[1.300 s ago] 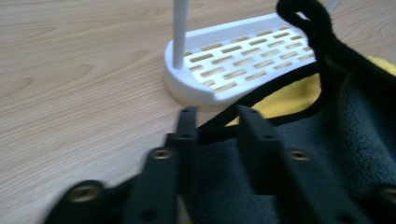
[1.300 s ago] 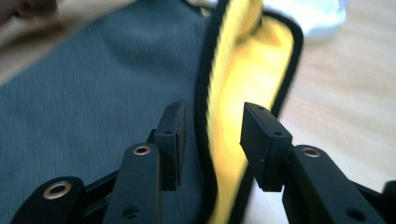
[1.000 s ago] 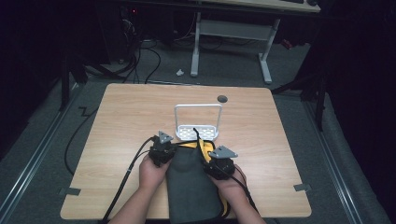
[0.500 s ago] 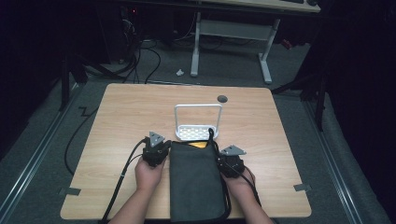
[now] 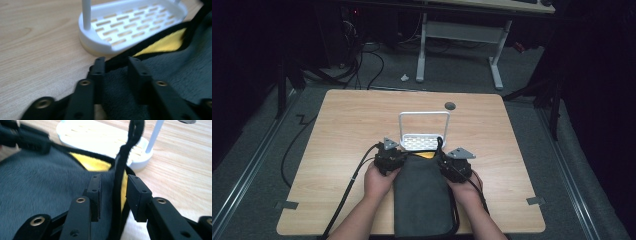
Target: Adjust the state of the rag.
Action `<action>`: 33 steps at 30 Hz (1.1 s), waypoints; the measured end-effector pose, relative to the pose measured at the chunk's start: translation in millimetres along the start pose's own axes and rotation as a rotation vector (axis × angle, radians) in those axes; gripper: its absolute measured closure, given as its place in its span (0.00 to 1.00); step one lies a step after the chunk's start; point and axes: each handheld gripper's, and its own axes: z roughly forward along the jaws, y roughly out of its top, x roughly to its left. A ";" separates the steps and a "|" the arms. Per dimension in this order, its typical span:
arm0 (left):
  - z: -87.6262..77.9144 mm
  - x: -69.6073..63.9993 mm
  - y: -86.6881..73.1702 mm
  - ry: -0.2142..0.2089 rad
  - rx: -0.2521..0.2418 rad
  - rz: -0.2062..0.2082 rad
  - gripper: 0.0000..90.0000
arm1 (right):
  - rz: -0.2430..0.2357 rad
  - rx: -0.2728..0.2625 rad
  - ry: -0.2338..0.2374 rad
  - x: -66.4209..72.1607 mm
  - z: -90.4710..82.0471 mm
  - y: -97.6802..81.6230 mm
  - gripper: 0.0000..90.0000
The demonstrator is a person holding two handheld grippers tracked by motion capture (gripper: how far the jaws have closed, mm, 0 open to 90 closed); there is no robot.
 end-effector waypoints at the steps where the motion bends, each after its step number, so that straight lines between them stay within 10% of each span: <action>1: -0.1 -2.0 -1.4 0.004 0.001 0.011 0.86 | 0.005 -0.001 -0.003 -0.1 2.2 2.8 0.74; 7: -3.7 -3.5 -2.8 0.015 -0.025 0.026 1.00 | 0.036 -0.027 0.000 -5.7 16.5 21.3 0.88; 11: -19.2 1.6 -4.7 0.004 -0.167 -0.030 1.00 | 0.019 -0.063 -0.022 -6.2 14.8 26.3 0.95; 14: -21.5 7.2 -6.0 0.013 -0.180 -0.060 0.99 | 0.018 -0.097 -0.043 -8.7 8.5 26.5 0.95; 20: -17.2 14.5 -7.8 -0.019 -0.089 -0.136 0.85 | 0.065 -0.067 -0.060 -18.2 12.6 20.5 0.79; 33: -64.9 -4.4 -40.6 -0.110 -0.078 -0.071 0.64 | 0.016 -0.033 -0.018 -9.1 -23.8 -21.1 0.71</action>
